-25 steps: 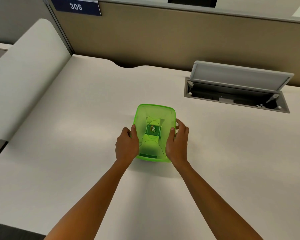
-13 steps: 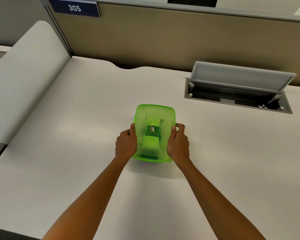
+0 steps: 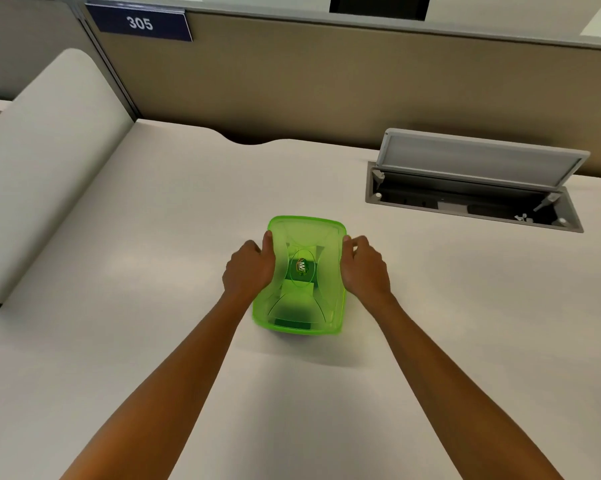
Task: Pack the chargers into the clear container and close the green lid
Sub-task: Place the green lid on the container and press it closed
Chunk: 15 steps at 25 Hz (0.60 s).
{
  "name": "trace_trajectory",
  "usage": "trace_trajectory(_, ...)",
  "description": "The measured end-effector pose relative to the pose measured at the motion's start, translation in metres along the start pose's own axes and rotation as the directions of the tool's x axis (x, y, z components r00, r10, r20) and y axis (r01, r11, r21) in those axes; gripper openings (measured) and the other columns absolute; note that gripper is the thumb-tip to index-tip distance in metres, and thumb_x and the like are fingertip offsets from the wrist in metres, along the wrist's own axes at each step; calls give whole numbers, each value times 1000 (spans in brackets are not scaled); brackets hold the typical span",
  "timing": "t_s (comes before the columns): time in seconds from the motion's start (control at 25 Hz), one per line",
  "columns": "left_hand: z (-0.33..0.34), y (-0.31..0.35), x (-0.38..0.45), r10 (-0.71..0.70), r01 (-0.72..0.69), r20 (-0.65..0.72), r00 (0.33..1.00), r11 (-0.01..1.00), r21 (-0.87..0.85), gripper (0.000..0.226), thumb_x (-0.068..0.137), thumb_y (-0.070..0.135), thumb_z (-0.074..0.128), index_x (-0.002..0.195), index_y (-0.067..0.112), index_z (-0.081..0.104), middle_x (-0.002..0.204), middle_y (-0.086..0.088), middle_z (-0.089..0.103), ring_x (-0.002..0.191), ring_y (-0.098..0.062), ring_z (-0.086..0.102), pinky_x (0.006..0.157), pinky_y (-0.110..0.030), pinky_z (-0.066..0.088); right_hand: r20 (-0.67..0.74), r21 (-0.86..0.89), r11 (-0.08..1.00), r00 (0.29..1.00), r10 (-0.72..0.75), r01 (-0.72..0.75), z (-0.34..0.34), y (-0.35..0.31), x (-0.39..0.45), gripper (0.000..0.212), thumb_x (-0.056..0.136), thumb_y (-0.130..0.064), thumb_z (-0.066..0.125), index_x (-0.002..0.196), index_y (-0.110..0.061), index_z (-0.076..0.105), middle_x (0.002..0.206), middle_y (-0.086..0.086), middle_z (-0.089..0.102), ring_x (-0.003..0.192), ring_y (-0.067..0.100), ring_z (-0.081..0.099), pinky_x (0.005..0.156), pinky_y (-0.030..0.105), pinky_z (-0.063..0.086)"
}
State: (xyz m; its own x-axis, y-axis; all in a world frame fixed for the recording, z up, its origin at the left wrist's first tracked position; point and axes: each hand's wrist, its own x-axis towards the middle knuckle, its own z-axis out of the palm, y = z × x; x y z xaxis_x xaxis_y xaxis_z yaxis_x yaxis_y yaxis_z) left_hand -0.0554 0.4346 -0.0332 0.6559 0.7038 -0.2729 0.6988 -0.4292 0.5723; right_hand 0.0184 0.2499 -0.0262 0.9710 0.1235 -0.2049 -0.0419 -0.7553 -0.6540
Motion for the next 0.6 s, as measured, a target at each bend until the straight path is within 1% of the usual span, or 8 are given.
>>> trace_trajectory(0.08, 2, 18, 17, 23, -23, 16, 1000, 999, -33, 60, 98, 64, 27, 85, 12, 53, 85, -4, 59, 84, -29, 55, 72, -36, 39, 0, 51, 999, 1000, -12, 12, -1, -14, 24, 47, 104, -42, 29, 108, -5, 57, 109, 16, 66, 102, 37, 61, 75, 35, 38)
trace_trajectory(0.16, 4, 28, 29, 52, -51, 9, 999, 995, -87, 58, 99, 62, 29, 78, 12, 49, 76, -3, 56, 76, -26, 53, 65, -34, 37, 10, 41, 999, 1000, -10, 10, 1, -23, 43, 51, 106, -37, 25, 107, -1, 60, 112, 20, 66, 107, 39, 59, 79, 36, 38)
trace_trajectory(0.24, 5, 27, 35, 77, -75, 10, 997, 986, -152, 58, 100, 60, 31, 66, 13, 40, 64, -1, 49, 65, -24, 47, 57, -31, 33, 32, 23, 999, 999, 22, -23, 6, -26, 55, 55, 106, -35, 22, 111, 2, 62, 117, 22, 65, 113, 39, 58, 88, 38, 42)
trace_trajectory(0.28, 6, 26, 37, 85, -81, 14, 996, 981, -179, 59, 100, 60, 33, 63, 14, 36, 60, -1, 46, 61, -22, 44, 56, -31, 32, 41, 22, 999, 998, 40, -41, 8, -25, 58, 56, 107, -34, 21, 114, 2, 63, 120, 23, 65, 116, 40, 57, 93, 39, 43)
trace_trajectory(0.36, 7, 23, 38, 99, -92, 23, 995, 974, -207, 59, 100, 59, 34, 60, 16, 31, 57, 0, 42, 57, -20, 40, 57, -32, 30, 45, 27, 998, 997, 62, -63, 11, -25, 61, 57, 107, -31, 19, 117, 5, 62, 122, 25, 64, 118, 40, 56, 98, 41, 43)
trace_trajectory(0.44, 8, 21, 40, 114, -105, 30, 993, 970, -220, 58, 100, 58, 36, 59, 16, 30, 56, 0, 39, 56, -19, 37, 57, -32, 29, 44, 38, 997, 996, 72, -74, 12, -24, 64, 58, 107, -29, 19, 116, 8, 62, 122, 27, 64, 119, 41, 56, 99, 41, 43)
trace_trajectory(0.6, 9, 19, 42, 123, -110, 37, 992, 963, -246, 57, 101, 54, 38, 59, 17, 29, 55, 1, 36, 55, -17, 35, 55, -32, 26, 29, 39, 994, 995, 98, -99, 15, -26, 64, 57, 107, -27, 19, 111, 11, 62, 119, 28, 64, 117, 42, 56, 97, 41, 44)
